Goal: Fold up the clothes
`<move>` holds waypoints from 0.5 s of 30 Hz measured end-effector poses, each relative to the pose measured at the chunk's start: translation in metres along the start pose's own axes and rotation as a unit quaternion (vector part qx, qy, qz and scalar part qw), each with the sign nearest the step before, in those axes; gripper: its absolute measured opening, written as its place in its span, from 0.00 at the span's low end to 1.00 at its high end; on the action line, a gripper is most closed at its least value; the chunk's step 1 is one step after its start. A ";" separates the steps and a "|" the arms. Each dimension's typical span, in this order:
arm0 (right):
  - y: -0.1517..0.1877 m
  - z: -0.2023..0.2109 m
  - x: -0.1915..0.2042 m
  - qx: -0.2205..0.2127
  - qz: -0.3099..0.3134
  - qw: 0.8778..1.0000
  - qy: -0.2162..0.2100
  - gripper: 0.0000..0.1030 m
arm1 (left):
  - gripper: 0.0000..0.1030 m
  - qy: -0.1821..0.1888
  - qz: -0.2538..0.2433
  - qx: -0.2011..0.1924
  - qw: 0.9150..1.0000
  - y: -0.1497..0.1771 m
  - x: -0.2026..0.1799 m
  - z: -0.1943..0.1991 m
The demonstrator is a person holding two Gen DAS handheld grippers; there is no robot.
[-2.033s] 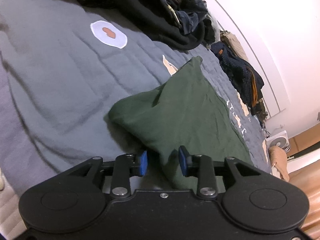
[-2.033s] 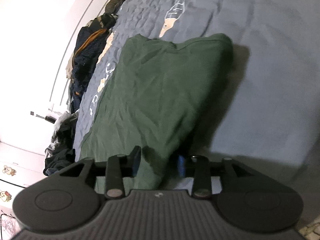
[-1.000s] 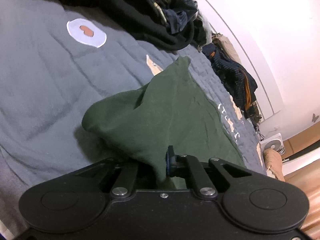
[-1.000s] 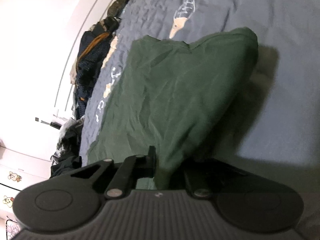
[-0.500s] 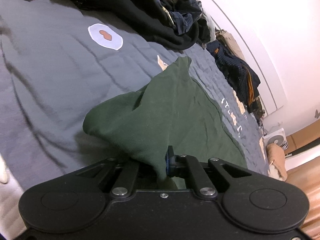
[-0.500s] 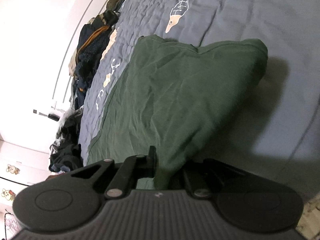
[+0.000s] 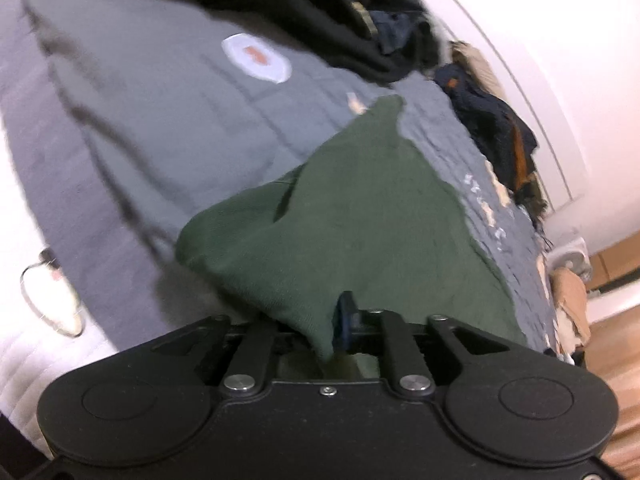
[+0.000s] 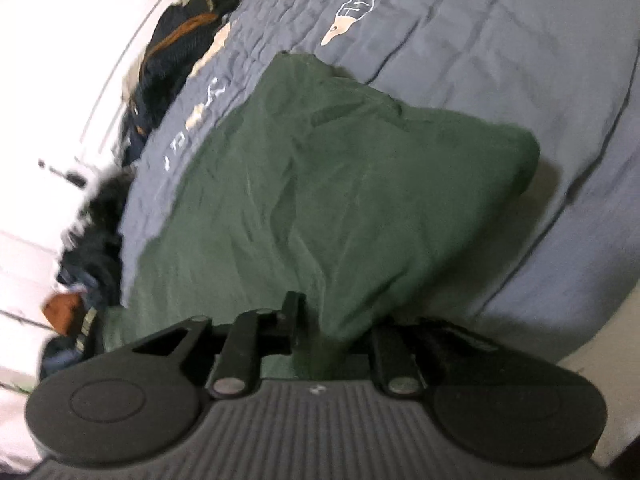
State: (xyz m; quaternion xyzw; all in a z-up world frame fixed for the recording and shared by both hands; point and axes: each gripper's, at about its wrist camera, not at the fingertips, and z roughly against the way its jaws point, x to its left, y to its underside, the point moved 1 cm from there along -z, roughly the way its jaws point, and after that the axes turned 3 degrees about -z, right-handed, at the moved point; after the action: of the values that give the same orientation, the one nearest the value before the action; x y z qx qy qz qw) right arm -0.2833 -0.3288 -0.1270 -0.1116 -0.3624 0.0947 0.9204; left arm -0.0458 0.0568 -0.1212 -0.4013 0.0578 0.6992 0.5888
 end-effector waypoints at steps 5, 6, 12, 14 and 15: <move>0.000 0.015 -0.002 -0.015 0.035 0.999 0.036 0.33 | 0.19 0.000 0.009 -0.012 1.000 -0.001 0.005 0.007; 0.000 0.018 -0.003 -0.018 0.039 0.998 0.041 0.34 | 0.20 0.000 0.014 -0.013 1.000 -0.001 0.006 0.007; -0.015 0.039 -0.020 -0.063 0.026 0.995 0.075 0.35 | 0.26 -0.008 0.031 -0.024 0.999 0.001 0.011 0.009; -0.023 0.044 -0.027 -0.080 0.016 0.993 0.083 0.35 | 0.30 -0.012 0.042 -0.026 0.999 0.002 0.014 0.009; -0.026 0.047 -0.032 -0.086 0.010 0.993 0.085 0.35 | 0.31 -0.014 0.048 -0.028 0.998 0.002 0.015 0.009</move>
State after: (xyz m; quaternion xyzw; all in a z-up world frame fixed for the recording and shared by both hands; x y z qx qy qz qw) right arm -0.3360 -0.3559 -0.1073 -0.2015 -0.2882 0.0622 0.9341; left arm -0.0521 0.0731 -0.1255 -0.4042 0.0491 0.7335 0.5442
